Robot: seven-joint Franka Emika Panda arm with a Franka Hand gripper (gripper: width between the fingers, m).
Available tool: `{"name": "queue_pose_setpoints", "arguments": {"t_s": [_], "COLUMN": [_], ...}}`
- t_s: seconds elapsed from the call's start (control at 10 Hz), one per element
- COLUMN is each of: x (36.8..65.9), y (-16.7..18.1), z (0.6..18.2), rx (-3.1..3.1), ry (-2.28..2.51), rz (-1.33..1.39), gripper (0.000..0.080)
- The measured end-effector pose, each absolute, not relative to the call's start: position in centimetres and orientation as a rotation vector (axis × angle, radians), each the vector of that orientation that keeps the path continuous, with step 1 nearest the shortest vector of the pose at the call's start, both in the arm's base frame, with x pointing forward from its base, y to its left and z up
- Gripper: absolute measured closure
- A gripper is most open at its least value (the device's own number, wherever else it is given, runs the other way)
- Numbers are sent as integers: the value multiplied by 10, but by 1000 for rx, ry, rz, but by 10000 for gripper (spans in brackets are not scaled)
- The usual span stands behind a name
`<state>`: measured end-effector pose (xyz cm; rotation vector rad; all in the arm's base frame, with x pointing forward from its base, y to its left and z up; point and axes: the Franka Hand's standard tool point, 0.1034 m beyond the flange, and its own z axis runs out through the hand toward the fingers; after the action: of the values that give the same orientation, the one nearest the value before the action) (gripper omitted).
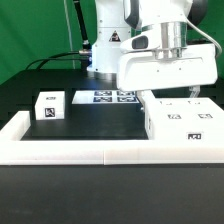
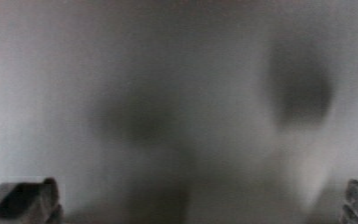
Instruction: Assemble cabinet
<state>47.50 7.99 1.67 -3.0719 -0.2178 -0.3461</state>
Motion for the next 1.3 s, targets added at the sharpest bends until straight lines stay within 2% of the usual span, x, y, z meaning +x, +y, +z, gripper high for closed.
{"name": "queue_pose_setpoints", "arguments": {"t_s": [0.4, 0.7, 1.3], "x": [475, 479, 487], "y": [80, 75, 79], "z": [16, 6, 5], "rx": [-3072, -3077, -3071], "ry": [-228, -156, -171], "rz": [-344, -339, -360], "gripper": [2, 2, 2]}}
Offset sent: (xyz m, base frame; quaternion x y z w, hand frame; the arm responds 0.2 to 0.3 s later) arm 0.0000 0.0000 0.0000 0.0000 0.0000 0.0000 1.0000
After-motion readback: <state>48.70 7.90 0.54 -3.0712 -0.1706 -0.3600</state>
